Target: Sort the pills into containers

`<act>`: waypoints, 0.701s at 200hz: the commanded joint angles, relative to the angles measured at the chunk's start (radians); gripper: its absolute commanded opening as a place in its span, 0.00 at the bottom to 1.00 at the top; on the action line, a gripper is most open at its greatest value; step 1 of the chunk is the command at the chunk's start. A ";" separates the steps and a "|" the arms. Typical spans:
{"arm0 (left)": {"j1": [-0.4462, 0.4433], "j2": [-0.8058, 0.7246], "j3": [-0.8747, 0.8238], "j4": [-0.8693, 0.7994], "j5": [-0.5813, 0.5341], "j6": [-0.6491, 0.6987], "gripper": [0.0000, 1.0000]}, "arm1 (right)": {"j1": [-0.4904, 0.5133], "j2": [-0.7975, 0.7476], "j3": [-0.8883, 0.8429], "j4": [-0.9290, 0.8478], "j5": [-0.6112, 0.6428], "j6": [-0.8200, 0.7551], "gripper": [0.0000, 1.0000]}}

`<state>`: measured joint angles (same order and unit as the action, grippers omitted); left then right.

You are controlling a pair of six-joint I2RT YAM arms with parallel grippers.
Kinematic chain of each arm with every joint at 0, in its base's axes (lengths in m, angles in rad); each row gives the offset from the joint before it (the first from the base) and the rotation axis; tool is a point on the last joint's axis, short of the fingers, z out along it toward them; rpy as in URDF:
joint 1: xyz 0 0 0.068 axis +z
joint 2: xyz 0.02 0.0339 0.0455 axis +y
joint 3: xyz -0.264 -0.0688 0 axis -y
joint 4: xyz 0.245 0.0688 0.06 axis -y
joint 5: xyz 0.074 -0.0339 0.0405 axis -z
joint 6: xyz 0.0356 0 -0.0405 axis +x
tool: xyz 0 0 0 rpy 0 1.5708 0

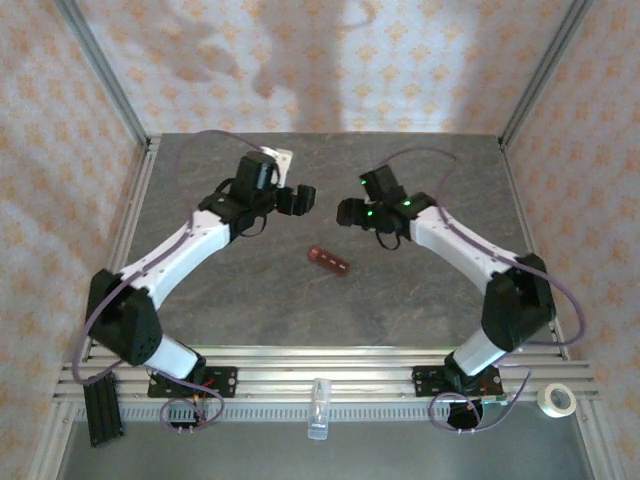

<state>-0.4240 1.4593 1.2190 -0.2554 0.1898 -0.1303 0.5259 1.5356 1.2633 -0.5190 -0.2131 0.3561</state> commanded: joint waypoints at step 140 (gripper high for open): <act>0.325 -0.481 -0.651 0.476 -0.210 0.160 1.00 | -0.395 -0.339 -0.320 0.244 0.722 -0.035 1.00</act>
<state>-0.1429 0.9768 0.6518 0.0849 -0.0196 0.0250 0.1406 1.2098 1.0363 -0.4686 0.2913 0.3424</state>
